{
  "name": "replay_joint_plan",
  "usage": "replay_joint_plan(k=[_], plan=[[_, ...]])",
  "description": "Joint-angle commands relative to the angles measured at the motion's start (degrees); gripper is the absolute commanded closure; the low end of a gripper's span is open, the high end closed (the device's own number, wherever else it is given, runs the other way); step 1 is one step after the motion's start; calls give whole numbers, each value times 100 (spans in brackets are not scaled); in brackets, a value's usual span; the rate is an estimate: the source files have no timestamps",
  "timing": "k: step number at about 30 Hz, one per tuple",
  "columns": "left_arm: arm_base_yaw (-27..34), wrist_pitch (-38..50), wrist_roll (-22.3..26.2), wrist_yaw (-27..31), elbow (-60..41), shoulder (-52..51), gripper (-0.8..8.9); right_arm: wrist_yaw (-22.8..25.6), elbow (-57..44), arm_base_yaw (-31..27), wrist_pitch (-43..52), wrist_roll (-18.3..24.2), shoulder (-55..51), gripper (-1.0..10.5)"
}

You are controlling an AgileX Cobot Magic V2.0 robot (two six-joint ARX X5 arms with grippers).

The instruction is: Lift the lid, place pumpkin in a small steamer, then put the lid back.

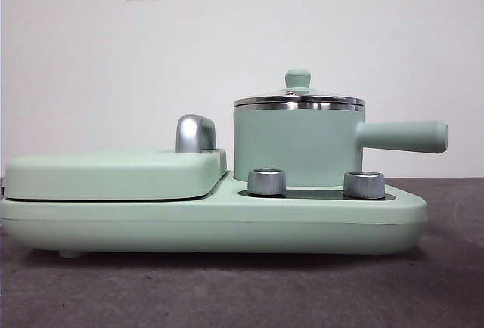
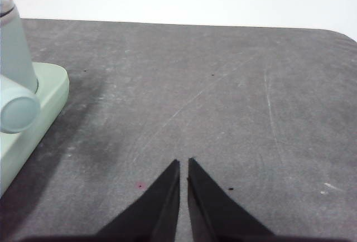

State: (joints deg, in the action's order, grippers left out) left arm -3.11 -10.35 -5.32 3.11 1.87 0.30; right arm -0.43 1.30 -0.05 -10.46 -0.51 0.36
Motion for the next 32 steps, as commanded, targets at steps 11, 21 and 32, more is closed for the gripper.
replay_joint_plan(k=[11, 21, 32], plan=[[11, -35, 57, 20, -107, -11, 807, 0, -66, -9, 146, 57, -15, 925], [11, -35, 57, 20, -107, -11, 807, 0, -66, -9, 146, 57, -15, 925], [11, -35, 57, 17, -107, -11, 807, 0, -66, -9, 146, 59, -15, 925]])
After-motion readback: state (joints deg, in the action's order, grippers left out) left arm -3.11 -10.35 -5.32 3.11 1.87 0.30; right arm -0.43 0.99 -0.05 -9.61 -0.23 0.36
